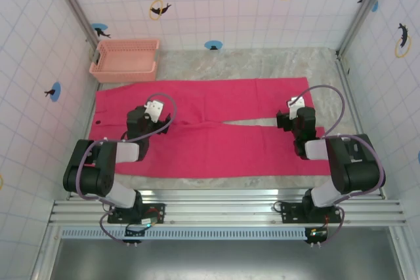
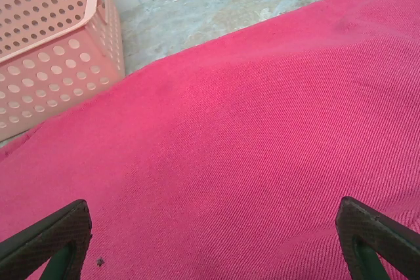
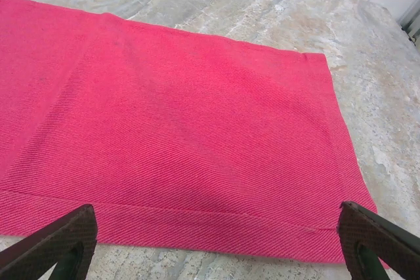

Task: Roll up the long pants

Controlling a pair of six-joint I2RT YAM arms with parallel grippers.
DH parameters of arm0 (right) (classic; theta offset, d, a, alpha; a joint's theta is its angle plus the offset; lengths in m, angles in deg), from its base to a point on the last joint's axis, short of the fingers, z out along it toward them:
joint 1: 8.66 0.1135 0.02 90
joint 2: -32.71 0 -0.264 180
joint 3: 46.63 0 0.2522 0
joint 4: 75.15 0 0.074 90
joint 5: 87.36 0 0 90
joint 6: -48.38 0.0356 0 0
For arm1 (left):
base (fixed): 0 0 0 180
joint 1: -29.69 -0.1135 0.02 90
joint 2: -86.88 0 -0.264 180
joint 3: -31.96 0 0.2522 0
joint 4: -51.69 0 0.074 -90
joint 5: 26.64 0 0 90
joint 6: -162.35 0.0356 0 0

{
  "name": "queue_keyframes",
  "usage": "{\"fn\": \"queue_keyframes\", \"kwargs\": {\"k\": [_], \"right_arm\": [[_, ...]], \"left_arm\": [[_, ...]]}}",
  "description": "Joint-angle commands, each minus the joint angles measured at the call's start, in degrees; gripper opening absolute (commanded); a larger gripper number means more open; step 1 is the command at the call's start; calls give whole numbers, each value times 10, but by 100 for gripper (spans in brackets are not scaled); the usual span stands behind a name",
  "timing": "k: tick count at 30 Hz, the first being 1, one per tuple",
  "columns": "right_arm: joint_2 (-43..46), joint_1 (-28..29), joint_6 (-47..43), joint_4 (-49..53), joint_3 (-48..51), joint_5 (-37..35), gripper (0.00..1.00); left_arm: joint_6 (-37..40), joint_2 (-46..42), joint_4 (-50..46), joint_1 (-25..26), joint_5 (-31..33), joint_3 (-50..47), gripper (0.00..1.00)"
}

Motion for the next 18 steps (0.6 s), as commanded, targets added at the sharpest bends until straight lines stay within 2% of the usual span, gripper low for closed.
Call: {"fn": "queue_keyframes", "kwargs": {"k": [1, 18], "right_arm": [[6, 0, -2, -22, -12, -6, 97], [6, -4, -2, -15, -14, 1, 97]], "left_arm": [[6, -3, 15, 2, -1, 7, 98], [3, -4, 13, -1, -5, 7, 98]]}}
